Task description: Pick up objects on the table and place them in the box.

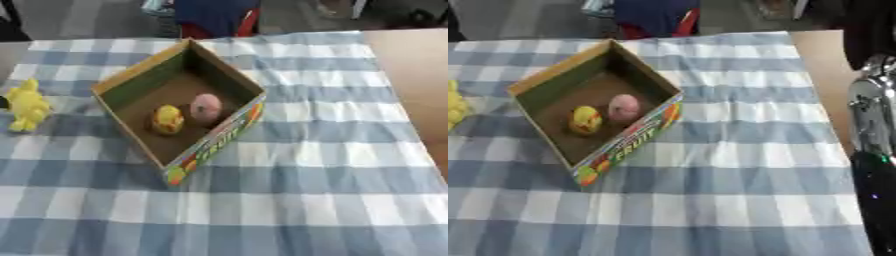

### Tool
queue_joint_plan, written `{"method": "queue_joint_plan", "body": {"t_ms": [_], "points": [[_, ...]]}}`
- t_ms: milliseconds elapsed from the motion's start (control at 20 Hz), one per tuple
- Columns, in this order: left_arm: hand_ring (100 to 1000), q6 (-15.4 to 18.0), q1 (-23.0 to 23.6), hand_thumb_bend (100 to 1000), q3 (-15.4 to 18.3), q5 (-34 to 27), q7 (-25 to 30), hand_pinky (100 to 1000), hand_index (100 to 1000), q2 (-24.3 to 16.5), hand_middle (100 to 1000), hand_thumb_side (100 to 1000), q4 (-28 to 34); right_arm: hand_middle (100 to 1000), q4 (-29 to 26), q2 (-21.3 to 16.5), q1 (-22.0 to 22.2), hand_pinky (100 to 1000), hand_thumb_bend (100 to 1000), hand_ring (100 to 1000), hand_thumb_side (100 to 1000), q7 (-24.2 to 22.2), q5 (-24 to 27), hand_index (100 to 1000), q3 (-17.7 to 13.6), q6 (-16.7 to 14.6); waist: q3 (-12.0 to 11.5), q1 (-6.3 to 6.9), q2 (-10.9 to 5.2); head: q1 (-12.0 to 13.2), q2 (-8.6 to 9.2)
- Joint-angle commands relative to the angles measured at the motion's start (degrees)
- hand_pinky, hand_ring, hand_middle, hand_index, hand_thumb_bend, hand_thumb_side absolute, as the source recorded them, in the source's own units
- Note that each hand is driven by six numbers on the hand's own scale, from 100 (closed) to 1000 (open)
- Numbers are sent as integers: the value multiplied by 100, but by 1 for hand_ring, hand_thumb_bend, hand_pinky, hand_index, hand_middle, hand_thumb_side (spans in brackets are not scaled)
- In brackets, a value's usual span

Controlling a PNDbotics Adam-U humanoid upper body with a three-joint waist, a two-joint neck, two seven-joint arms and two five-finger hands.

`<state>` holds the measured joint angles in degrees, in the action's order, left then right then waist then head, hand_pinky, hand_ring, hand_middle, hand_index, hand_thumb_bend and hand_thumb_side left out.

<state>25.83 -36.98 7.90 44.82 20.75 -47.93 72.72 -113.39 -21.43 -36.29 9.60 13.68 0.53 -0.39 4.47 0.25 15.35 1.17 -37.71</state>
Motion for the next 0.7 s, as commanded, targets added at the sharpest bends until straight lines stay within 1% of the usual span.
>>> {"method": "queue_joint_plan", "body": {"t_ms": [50,200,450,700], "points": [[819,58,-37,854,43,8,61,449,944,-226,823,604,-170,658,-120,-105,-56,679,100,719,933,13,-34,854,-63,17,-3,27,-127,201,45],[818,130,-25,860,28,9,88,445,945,-198,822,596,-294,658,-120,-93,-53,678,100,719,934,14,-35,854,-66,22,-6,26,-127,282,26],[819,275,-62,875,-17,-19,194,445,947,-162,821,584,-403,658,-120,-76,-46,679,100,717,935,16,-40,854,-68,31,-1,24,-127,260,27],[818,349,-162,893,-94,-1,396,447,947,-130,817,570,-595,657,-120,-68,-39,679,100,716,937,5,-43,853,-64,45,15,28,-115,235,45]]}}
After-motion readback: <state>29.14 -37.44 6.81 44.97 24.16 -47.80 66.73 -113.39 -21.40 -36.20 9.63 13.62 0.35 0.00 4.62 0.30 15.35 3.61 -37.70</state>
